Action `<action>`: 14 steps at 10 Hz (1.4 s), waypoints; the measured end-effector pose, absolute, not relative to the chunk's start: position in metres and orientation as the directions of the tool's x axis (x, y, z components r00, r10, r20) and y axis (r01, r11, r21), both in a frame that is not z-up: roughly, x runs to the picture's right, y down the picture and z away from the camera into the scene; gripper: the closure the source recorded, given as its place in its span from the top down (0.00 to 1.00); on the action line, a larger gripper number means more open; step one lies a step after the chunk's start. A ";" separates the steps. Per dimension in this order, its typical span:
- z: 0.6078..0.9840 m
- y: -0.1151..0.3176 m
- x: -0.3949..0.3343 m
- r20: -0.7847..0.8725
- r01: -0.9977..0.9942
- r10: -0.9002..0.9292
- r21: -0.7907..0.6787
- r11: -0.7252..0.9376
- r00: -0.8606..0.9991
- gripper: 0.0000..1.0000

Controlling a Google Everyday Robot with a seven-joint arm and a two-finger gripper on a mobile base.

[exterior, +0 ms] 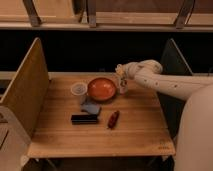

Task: Stand the bottle upright

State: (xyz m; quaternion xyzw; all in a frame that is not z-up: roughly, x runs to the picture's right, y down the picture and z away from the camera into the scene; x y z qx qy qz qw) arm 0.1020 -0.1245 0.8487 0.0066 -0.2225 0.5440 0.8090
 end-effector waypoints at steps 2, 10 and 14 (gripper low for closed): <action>0.850 -0.121 0.104 0.374 -0.884 0.879 -0.242 0.400 0.295 0.00; 0.859 -0.103 0.128 0.397 -0.898 0.894 -0.285 0.335 0.208 0.01; 0.869 -0.089 0.128 0.344 -0.902 0.908 -0.269 0.338 0.238 0.34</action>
